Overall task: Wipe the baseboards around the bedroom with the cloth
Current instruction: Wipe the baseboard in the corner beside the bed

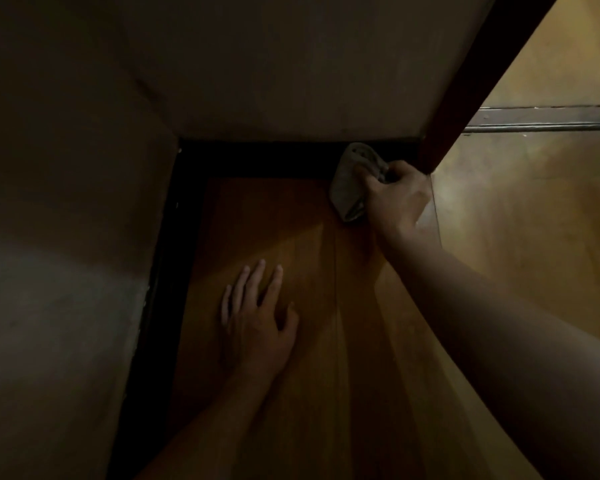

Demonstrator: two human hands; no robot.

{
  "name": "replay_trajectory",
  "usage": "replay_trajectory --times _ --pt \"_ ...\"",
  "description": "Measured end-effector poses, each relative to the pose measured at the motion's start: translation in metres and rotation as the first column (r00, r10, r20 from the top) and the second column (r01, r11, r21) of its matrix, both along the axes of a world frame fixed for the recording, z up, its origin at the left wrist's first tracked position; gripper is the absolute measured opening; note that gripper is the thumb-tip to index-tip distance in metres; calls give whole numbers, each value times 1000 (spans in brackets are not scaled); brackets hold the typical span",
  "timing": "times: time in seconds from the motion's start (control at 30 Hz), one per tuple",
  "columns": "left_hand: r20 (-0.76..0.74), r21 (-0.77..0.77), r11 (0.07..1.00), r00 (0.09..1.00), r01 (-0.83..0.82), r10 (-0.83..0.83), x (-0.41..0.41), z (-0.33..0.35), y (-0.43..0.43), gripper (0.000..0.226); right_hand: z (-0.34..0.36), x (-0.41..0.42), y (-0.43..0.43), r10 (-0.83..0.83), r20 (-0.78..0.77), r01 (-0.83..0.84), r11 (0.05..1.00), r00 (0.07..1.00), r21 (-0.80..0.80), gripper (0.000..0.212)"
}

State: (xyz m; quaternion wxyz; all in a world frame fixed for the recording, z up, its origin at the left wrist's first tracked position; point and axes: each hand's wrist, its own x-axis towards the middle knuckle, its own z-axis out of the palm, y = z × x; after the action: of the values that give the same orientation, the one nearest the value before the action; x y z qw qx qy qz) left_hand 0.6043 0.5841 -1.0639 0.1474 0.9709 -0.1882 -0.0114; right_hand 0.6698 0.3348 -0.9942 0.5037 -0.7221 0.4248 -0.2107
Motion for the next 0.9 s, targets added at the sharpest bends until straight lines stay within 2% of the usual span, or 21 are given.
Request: replay_trajectory --times 0.1,0.2,0.43,0.77,0.9 --pt "17 51 999 1000 11 -12 -1 0 -3 64 -1 14 16 48 -23 -48 998 999 30 29" --pt "24 72 997 1000 6 -8 -2 0 -3 64 -5 16 17 54 -23 -53 998 998 23 28" --pt "24 114 993 1000 -10 7 -2 1 -5 65 -10 -6 -9 -49 0 49 999 999 -16 15" --pt "25 138 990 999 -24 20 -2 3 -7 67 -14 -1 3 -103 13 103 994 995 -45 18" --pt "61 109 994 998 -20 13 -2 2 -8 66 -14 16 26 -50 -9 50 996 999 67 29"
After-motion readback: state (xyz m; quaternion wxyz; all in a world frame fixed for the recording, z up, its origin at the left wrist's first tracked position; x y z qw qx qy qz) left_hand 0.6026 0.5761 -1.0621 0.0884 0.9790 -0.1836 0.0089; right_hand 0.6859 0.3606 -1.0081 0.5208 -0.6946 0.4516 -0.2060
